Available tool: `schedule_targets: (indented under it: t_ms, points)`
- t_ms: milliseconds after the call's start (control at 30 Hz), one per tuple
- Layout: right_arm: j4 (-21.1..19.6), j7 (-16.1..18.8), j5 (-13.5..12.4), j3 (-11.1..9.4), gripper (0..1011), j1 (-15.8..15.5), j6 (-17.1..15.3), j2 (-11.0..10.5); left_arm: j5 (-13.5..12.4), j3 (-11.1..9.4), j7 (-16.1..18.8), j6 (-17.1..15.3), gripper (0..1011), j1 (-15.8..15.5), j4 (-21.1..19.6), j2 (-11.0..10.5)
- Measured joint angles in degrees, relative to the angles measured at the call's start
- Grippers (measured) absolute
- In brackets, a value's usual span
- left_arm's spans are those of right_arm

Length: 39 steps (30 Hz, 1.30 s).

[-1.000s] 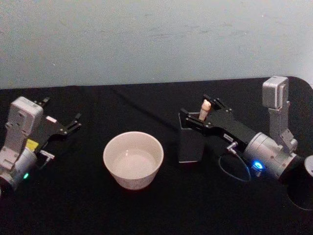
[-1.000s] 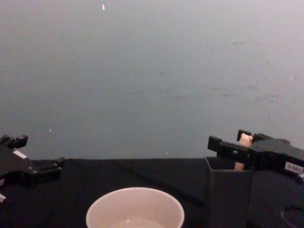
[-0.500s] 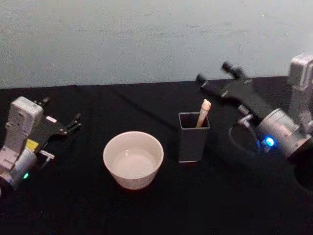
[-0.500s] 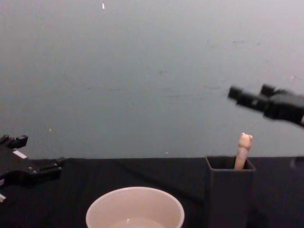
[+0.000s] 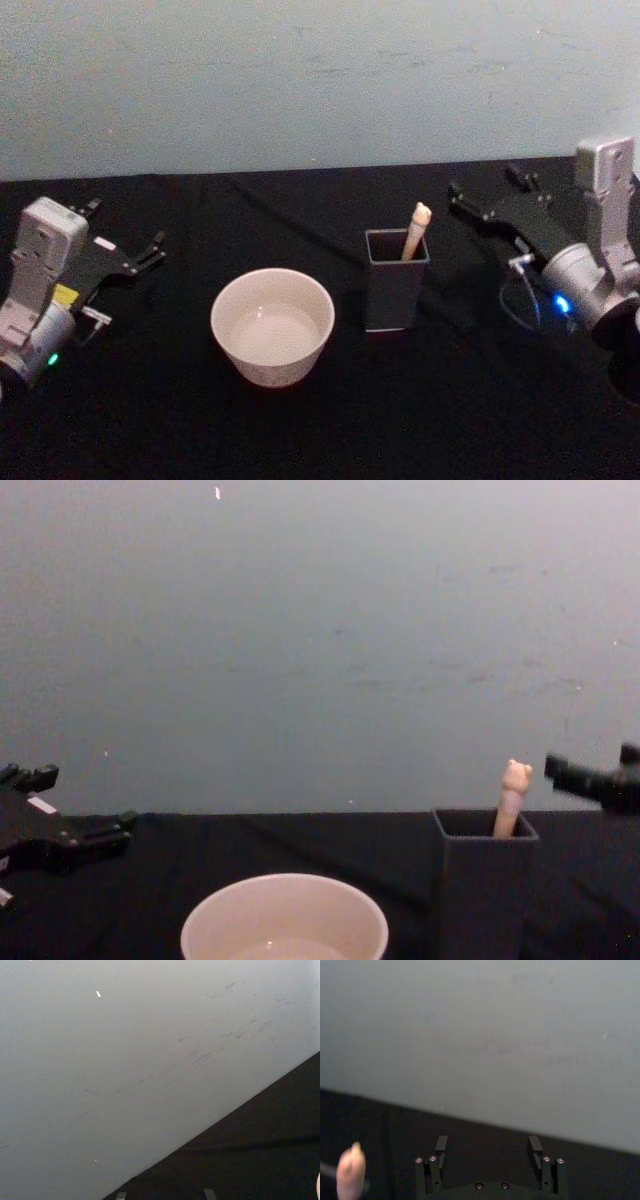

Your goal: Pick up the stirring spoon with one hand, stir inside the cup, then place it back in its original position.

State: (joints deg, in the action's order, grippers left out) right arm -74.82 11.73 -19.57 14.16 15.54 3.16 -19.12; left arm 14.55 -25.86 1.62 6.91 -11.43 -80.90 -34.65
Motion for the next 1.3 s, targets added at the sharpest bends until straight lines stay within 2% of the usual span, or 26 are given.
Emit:
schedule_targets:
  t_ms: [133, 400, 1300]
  points:
    - [1.51, 0.18, 1.38, 0.81, 1002, -0.59, -1.70, 0.34, 0.00, 0.00, 0.00, 0.00, 1001, 0.00, 0.00, 0.00]
    - [3.59, 0.55, 3.38, 1.28, 1000, -0.53, -2.81, 1.16, 0.00, 0.00, 0.01, 0.00, 1001, 0.00, 0.00, 0.00]
    - [3.14, 0.67, 2.99, 1.24, 1002, -0.53, -2.65, 0.96, 0.00, 0.00, 0.00, 0.00, 1001, 0.00, 0.00, 0.00]
